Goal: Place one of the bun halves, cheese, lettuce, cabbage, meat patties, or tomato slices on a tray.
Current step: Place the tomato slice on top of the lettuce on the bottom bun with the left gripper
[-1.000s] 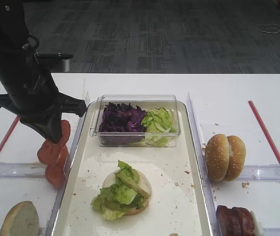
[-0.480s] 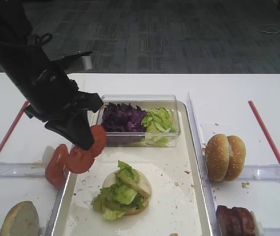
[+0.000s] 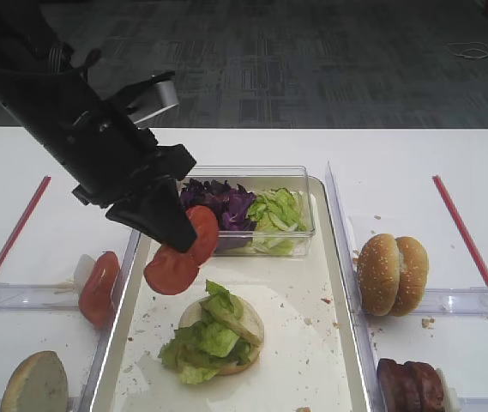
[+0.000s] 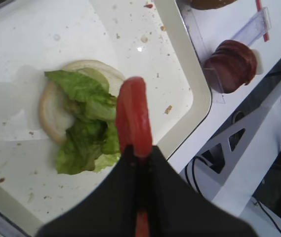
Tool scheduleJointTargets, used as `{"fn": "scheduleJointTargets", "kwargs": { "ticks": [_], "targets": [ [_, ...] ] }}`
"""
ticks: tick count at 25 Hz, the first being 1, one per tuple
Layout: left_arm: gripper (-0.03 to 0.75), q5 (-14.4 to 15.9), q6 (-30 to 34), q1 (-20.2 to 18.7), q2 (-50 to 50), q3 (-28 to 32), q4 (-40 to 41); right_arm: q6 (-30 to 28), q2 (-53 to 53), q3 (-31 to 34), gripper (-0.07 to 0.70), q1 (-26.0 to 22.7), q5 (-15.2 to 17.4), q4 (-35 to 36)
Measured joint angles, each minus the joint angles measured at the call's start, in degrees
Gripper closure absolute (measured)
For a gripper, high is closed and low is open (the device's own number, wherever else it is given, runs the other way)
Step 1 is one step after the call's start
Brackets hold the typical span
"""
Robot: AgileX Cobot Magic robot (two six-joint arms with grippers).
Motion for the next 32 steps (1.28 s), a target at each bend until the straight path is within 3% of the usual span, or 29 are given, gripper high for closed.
{"fn": "scheduleJointTargets", "kwargs": {
  "ticks": [24,32],
  "targets": [
    [0.693,0.0,3.8,0.0,-0.1,1.2,-11.2,0.0,0.0,0.0,-0.062,0.0,0.0,0.0],
    [0.694,-0.7,13.0,2.4,1.4,12.7,-23.8,-0.1,0.0,0.0,-0.062,0.0,0.0,0.0]
  ]
}}
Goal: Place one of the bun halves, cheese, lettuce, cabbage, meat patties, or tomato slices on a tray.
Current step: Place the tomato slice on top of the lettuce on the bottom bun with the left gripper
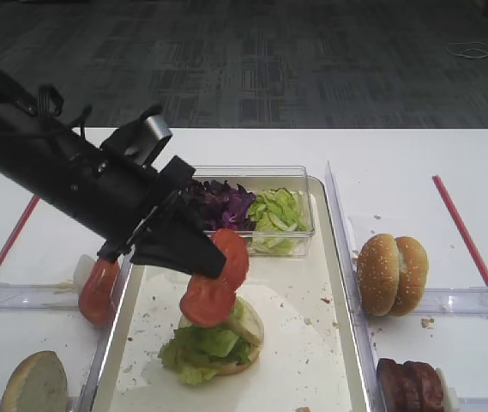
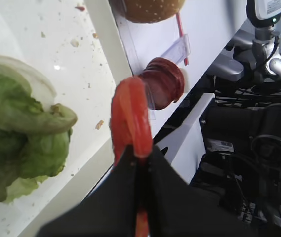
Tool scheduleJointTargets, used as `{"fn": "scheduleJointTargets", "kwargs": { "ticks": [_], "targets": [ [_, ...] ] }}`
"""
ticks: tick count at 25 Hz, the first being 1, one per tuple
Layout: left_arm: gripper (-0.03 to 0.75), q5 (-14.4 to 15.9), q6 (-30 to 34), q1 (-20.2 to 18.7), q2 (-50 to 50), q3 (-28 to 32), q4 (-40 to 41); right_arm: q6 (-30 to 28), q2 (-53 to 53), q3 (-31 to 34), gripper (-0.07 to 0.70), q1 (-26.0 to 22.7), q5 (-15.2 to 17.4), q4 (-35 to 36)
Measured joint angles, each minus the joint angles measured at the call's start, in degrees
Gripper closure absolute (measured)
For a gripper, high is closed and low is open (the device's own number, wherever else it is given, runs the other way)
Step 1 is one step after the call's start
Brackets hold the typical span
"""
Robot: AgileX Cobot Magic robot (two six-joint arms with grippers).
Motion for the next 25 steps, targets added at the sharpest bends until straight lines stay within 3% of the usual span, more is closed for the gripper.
{"fn": "scheduleJointTargets", "kwargs": {
  "ticks": [12,25],
  "targets": [
    [0.694,-1.5,10.4,0.8,7.5,5.8,-7.4,0.0,0.0,0.0,-0.062,0.0,0.0,0.0],
    [0.694,-1.8,17.0,2.2,13.7,6.4,-10.9,0.0,0.0,0.0,-0.062,0.0,0.0,0.0]
  ]
}}
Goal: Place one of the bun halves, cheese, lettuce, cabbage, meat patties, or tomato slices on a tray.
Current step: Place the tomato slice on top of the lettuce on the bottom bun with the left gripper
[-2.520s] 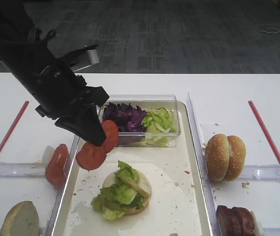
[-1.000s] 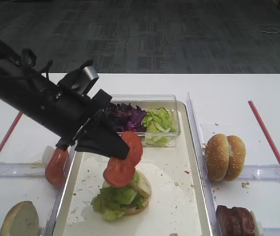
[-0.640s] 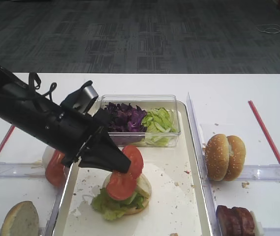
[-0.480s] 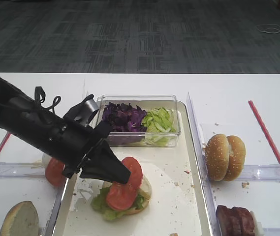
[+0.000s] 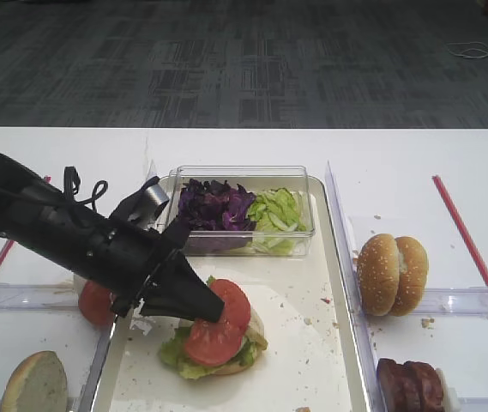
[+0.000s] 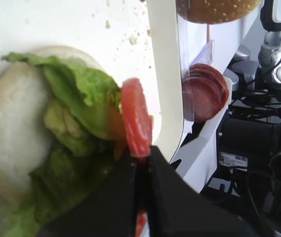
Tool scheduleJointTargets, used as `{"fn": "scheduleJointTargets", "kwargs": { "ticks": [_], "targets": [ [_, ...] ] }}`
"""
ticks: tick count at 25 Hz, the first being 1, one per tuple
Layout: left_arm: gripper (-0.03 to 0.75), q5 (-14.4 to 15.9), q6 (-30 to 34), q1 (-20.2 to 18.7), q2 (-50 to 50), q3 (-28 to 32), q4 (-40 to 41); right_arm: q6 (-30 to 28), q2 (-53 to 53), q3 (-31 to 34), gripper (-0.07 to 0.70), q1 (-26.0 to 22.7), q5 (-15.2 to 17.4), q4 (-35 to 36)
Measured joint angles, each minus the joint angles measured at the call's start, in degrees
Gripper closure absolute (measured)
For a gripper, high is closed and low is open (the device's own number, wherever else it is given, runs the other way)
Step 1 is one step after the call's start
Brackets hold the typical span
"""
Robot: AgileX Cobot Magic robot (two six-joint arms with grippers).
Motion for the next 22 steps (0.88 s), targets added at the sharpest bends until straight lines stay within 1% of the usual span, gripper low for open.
{"fn": "scheduleJointTargets", "kwargs": {
  "ticks": [5,13,22],
  "targets": [
    [0.694,-0.1,1.1,2.0,1.0,0.0,-1.5,-0.1,0.0,0.0,-0.062,0.0,0.0,0.0],
    [0.694,0.0,1.1,2.1,1.1,0.0,-2.1,-0.1,0.0,0.0,-0.062,0.0,0.0,0.0],
    [0.694,0.5,-2.6,2.1,1.1,0.0,-0.7,-0.1,0.0,0.0,-0.062,0.0,0.0,0.0]
  ]
}}
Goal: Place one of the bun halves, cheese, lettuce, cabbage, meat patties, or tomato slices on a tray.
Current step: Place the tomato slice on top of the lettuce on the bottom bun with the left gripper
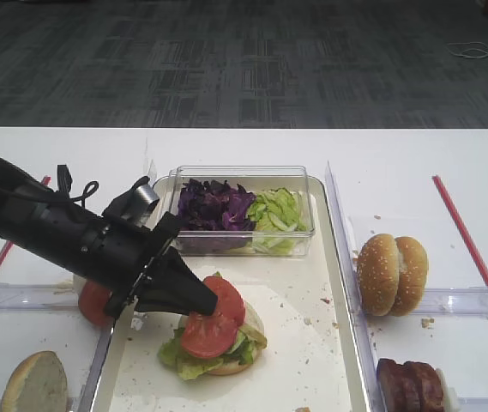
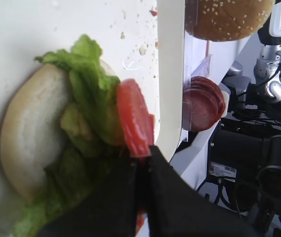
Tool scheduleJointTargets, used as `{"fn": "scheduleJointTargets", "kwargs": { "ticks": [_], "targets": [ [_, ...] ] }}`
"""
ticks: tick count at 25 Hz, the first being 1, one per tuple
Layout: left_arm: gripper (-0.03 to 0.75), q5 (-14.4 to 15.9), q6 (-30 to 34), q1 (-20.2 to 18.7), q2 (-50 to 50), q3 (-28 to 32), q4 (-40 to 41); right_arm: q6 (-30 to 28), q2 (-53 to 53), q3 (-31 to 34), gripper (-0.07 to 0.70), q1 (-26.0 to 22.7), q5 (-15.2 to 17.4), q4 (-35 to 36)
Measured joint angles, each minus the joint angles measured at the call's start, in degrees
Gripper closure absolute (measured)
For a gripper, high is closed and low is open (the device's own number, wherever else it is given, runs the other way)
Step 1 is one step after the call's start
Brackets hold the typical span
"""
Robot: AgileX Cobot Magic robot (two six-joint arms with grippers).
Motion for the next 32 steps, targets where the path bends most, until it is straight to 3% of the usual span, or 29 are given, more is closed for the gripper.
{"fn": "scheduleJointTargets", "kwargs": {
  "ticks": [13,23,32],
  "targets": [
    [0.662,0.0,-1.4,0.0,0.0,-0.1,0.1,0.0,0.0,0.0,-0.062,0.0,0.0,0.0],
    [0.507,0.0,-1.4,0.0,0.0,-0.1,0.1,0.0,0.0,0.0,-0.062,0.0,0.0,0.0],
    [0.271,0.0,-0.6,0.0,0.0,-0.1,-0.1,0.0,0.0,0.0,-0.062,0.0,0.0,0.0]
  ]
}}
